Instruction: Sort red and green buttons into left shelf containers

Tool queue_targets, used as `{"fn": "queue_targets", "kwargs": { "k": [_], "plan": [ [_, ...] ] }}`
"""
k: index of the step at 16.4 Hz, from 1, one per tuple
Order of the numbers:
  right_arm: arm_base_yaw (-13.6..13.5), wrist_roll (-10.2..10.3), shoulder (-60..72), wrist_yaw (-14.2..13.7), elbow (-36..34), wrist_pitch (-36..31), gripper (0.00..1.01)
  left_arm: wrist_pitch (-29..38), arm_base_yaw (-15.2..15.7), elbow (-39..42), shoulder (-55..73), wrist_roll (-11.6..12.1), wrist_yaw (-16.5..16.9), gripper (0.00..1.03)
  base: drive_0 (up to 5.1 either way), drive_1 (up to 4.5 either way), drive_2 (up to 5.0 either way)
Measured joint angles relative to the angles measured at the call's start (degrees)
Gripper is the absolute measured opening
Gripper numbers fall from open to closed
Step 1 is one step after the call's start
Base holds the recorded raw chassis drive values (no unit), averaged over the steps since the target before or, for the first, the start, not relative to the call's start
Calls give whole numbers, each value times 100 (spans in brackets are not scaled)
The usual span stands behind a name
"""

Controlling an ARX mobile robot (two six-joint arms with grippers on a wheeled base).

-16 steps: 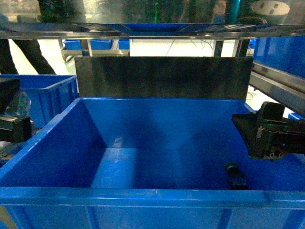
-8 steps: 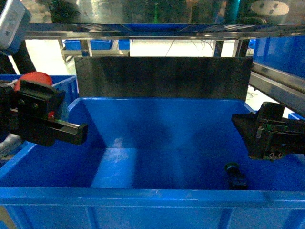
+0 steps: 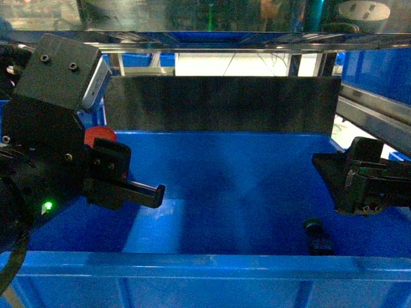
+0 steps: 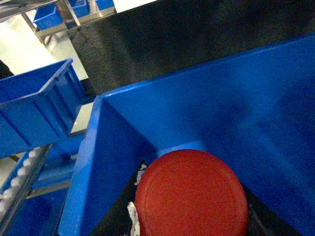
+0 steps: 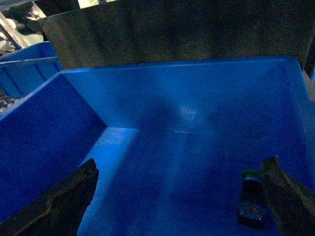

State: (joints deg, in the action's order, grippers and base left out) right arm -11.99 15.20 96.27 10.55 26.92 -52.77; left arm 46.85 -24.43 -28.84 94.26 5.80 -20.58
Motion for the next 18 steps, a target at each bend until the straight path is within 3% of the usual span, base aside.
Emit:
{"fn": "queue_targets", "kwargs": {
  "k": [6, 12, 18],
  "plan": [
    [0, 0, 0, 0, 0, 0, 98, 262, 66, -234, 682, -107, 15, 30, 0, 0, 0],
    [0, 0, 0, -2, 0, 0, 98, 227, 125, -459, 999, -155, 422, 30, 0, 0, 0],
    [0, 0, 0, 0, 0, 0, 98, 267, 90, -522, 999, -234, 540, 95, 0, 0, 0]
  ]
}}
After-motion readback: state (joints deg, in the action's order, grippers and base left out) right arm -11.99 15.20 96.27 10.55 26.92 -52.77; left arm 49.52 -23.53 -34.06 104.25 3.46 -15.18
